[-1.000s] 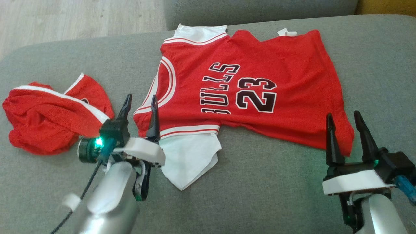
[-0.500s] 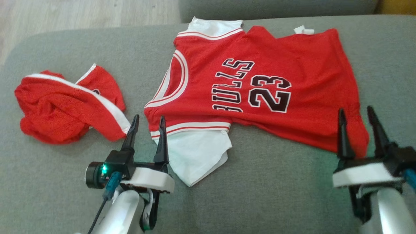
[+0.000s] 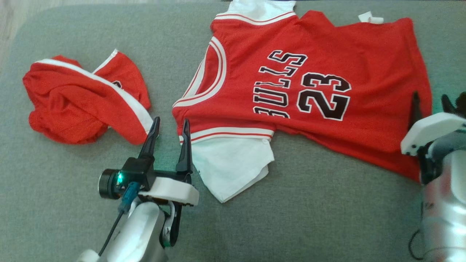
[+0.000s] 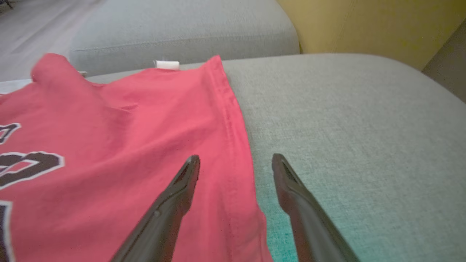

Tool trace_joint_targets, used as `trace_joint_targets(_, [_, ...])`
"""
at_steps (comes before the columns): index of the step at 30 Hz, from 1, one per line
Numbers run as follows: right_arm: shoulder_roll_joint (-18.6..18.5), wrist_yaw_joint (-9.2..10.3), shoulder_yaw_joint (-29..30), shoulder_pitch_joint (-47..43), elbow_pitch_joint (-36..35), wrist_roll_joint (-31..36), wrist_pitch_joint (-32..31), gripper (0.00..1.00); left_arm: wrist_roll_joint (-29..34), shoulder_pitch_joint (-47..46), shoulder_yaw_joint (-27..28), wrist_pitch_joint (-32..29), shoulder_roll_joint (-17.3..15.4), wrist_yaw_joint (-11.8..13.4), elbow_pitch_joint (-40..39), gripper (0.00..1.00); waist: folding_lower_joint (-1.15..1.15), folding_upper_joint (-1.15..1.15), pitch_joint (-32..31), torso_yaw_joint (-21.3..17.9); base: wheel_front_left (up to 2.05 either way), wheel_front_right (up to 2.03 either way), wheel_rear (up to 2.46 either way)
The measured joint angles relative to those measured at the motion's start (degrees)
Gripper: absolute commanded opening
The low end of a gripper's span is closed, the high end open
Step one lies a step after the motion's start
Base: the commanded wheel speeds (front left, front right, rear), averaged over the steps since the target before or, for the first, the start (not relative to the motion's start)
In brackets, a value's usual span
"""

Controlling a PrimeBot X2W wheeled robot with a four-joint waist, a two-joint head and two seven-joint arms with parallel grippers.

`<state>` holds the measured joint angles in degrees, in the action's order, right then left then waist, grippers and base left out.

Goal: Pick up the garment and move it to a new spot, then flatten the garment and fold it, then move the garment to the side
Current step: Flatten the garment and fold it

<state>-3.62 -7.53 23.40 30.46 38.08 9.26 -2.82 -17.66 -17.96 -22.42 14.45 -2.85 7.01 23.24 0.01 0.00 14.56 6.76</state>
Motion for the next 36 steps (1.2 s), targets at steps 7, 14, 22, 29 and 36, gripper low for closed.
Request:
trace_joint_targets(7, [-3.01,0.0,2.71,5.97,9.99,1.94,-4.58,0.41,0.0,-0.84,-1.03,0.0,0.13,-0.04,0.43,1.0,0.0,0.0,2.11,1.53,0.0,0.0,0.0])
trace_joint_targets(14, [-5.52,0.0,-2.25,9.93,14.7,-0.3,-5.01,0.0,-0.09,-1.76,-1.36,0.0,0.18,0.04,0.46,1.0,-0.01,0.0,2.79,1.63,0.0,0.0,0.0])
trace_joint_targets(22, [-12.65,0.0,-3.26,13.65,16.14,1.49,0.91,0.0,-0.67,-2.98,-1.98,0.0,0.21,0.09,0.08,1.0,0.0,0.0,3.46,1.83,0.0,0.0,0.0])
trace_joint_targets(29, [-14.51,0.0,-2.0,19.06,16.41,4.88,5.53,1.0,-1.13,-3.53,-3.26,0.0,0.23,0.13,-0.36,1.0,-0.01,0.0,3.8,2.14,0.0,0.0,0.0])
trace_joint_targets(36, [-12.57,0.0,-0.89,18.58,15.38,7.48,14.3,1.0,-1.49,-4.11,-3.41,0.0,0.25,0.56,-0.99,1.0,-0.01,0.0,2.86,1.34,0.0,0.0,0.0])
